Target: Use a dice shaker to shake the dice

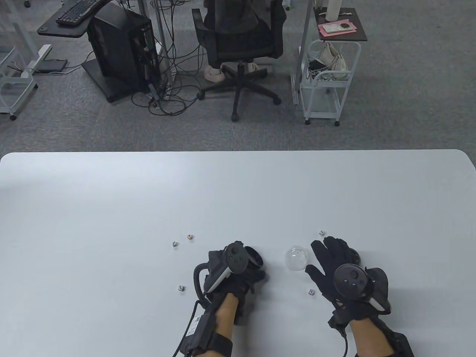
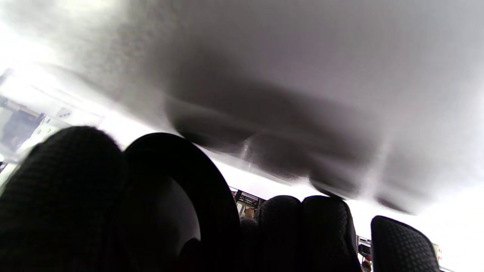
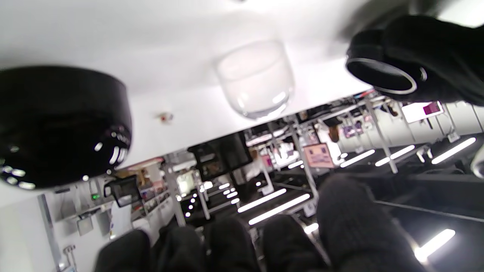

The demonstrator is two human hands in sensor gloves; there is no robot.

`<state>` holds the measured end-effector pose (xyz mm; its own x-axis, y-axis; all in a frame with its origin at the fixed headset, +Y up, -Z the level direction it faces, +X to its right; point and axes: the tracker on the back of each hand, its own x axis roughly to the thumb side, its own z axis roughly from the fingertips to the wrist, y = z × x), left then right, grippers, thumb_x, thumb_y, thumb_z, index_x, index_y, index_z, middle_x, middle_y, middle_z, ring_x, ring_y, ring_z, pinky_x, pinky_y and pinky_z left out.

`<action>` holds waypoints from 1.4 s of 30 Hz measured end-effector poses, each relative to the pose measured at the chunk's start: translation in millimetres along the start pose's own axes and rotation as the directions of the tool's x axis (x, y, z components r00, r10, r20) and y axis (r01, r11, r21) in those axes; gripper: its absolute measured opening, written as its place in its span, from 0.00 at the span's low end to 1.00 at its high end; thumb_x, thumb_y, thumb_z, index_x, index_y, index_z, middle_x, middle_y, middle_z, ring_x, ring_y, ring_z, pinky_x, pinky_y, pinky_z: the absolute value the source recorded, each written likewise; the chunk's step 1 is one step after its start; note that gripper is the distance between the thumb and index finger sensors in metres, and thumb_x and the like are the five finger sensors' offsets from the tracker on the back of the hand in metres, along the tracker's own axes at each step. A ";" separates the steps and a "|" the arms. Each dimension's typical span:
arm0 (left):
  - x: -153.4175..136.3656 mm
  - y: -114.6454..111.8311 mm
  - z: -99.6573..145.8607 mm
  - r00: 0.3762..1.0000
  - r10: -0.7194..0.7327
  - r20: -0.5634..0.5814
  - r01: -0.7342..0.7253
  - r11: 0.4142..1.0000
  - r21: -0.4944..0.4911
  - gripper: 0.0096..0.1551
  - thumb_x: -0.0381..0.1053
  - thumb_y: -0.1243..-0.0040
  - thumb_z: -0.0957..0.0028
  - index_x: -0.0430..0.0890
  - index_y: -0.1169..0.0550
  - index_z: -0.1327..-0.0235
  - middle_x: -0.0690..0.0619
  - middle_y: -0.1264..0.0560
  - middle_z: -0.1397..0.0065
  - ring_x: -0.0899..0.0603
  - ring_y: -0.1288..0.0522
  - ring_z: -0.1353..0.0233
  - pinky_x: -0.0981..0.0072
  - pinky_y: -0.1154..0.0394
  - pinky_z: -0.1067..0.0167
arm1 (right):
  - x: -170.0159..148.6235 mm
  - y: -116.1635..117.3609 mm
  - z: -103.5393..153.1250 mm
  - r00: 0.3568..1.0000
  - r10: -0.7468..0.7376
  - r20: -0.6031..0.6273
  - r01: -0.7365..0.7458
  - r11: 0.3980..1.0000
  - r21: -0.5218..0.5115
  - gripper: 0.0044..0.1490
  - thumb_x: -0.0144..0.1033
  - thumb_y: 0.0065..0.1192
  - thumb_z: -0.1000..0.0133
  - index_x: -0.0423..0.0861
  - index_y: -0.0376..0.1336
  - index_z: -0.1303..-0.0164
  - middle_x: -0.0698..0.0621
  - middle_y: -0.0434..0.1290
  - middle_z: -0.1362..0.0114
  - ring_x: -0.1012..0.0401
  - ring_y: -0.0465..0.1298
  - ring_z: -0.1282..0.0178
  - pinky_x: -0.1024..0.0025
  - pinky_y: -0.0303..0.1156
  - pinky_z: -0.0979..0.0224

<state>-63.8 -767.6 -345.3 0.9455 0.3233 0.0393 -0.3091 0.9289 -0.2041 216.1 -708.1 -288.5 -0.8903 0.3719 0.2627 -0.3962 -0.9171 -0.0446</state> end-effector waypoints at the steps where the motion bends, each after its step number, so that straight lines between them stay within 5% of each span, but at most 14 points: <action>1: 2.1 -1.2 -0.6 1.000 -0.008 -0.005 0.008 1.000 -0.016 0.65 0.77 0.25 0.60 0.46 0.43 0.22 0.40 0.35 0.21 0.29 0.34 0.23 0.27 0.37 0.32 | 0.5 0.2 0.0 1.000 0.006 0.001 -0.006 1.000 0.001 0.41 0.51 0.63 0.36 0.50 0.54 0.16 0.34 0.53 0.15 0.32 0.52 0.17 0.31 0.57 0.23; 8: 8.4 -6.5 -7.7 0.998 -0.031 -0.052 0.027 0.997 -0.074 0.65 0.75 0.23 0.60 0.46 0.43 0.21 0.40 0.37 0.20 0.28 0.40 0.21 0.26 0.40 0.31 | 2.1 1.5 -0.4 1.000 0.015 0.006 -0.015 1.000 0.012 0.41 0.51 0.63 0.36 0.50 0.54 0.16 0.34 0.53 0.15 0.32 0.52 0.17 0.31 0.57 0.23; 18: 1.7 -11.4 -18.4 0.987 0.073 -0.143 -0.105 0.968 -0.229 0.64 0.73 0.24 0.56 0.48 0.47 0.20 0.35 0.55 0.17 0.25 0.59 0.20 0.25 0.55 0.30 | 3.3 2.5 -0.6 1.000 0.018 0.011 -0.018 1.000 0.016 0.41 0.51 0.63 0.36 0.50 0.54 0.16 0.34 0.53 0.15 0.32 0.52 0.17 0.31 0.57 0.23; 42: 2.8 -8.2 -15.2 0.987 0.011 -0.163 -0.054 0.963 -0.264 0.64 0.73 0.28 0.53 0.46 0.50 0.19 0.33 0.57 0.17 0.23 0.59 0.21 0.23 0.55 0.31 | 2.6 3.2 0.0 1.000 0.015 0.004 -0.015 0.999 0.028 0.41 0.51 0.63 0.36 0.50 0.54 0.16 0.34 0.53 0.15 0.32 0.52 0.17 0.31 0.57 0.23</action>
<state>-57.0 -777.1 -358.4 0.9462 0.2996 -0.1226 -0.3217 0.8292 -0.4571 212.6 -710.0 -287.9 -0.8953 0.3575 0.2659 -0.3762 -0.9263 -0.0214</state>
